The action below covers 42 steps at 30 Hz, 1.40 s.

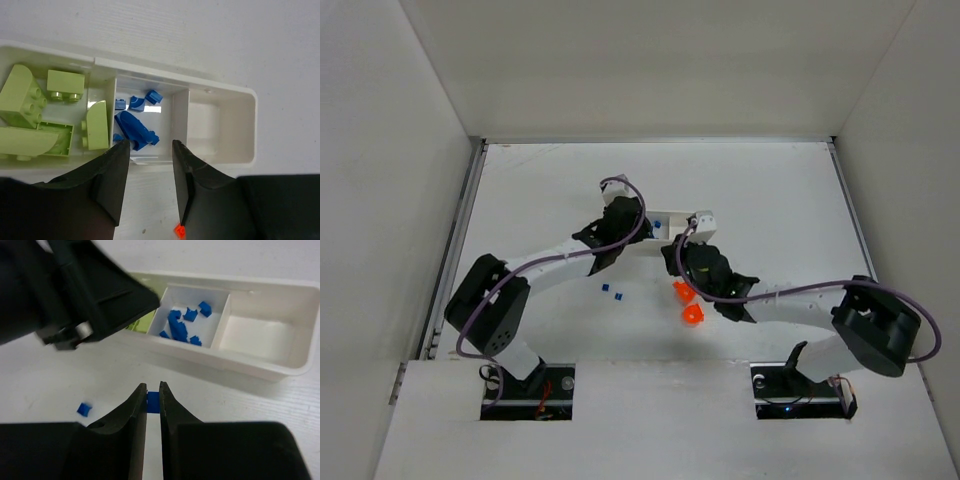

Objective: Sort the legos into containers by color

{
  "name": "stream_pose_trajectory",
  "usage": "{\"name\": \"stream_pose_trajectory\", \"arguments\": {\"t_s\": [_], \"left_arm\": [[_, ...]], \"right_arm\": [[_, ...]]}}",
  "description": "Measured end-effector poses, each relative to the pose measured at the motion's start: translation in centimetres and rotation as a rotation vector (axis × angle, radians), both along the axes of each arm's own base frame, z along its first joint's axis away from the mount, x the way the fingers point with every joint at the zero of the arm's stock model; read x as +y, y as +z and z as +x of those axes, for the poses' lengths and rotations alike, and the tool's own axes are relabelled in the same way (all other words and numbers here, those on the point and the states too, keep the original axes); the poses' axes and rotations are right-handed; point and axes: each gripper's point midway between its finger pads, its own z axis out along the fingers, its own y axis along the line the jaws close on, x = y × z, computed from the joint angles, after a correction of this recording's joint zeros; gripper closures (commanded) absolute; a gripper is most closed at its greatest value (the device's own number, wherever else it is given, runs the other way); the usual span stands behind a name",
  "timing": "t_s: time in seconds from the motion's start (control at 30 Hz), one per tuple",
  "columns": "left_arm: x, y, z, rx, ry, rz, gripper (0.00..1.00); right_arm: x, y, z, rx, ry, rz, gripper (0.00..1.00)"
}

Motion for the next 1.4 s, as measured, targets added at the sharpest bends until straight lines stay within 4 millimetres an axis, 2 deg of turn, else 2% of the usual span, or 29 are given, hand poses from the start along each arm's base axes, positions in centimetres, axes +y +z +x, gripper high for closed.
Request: {"name": "stream_pose_trajectory", "arguments": {"t_s": [0.07,0.27,0.37,0.53,0.63,0.83,0.97,1.17,1.4], "left_arm": [[0.6,0.7,-0.6,-0.016,0.002,-0.01,0.7],[4.7,1.6,-4.2,-0.061,0.033,0.0,0.71],[6.9,0.3,-6.5,-0.044,0.047,0.035,0.68],[9.5,-3.7,-10.5,0.045,0.038,0.127,0.62],[10.2,-5.3,-12.0,0.088,0.024,0.164,0.6],[10.0,-7.1,-13.0,0.129,-0.003,0.207,0.6],[10.1,-8.4,-13.3,0.156,-0.008,0.235,0.65],[10.0,-8.9,-13.5,0.162,-0.017,0.244,0.7],[9.9,-9.2,-13.0,0.153,-0.006,0.252,0.87]], "right_arm": [[0.0,0.0,1.5,0.003,-0.024,-0.005,0.85],[0.9,-0.6,6.0,0.007,-0.066,-0.044,0.84],[1.4,-1.5,7.5,0.014,-0.071,-0.07,0.84],[2.1,-1.7,9.0,0.007,-0.071,-0.096,0.76],[2.3,-0.9,9.6,-0.007,-0.072,-0.098,0.64],[2.5,-0.2,9.9,-0.021,-0.069,-0.099,0.61],[2.0,0.0,8.5,-0.022,-0.059,-0.099,0.63],[3.1,0.3,3.3,-0.017,0.019,-0.064,0.64],[4.6,-3.3,-2.5,0.064,0.112,-0.071,0.65]]}}
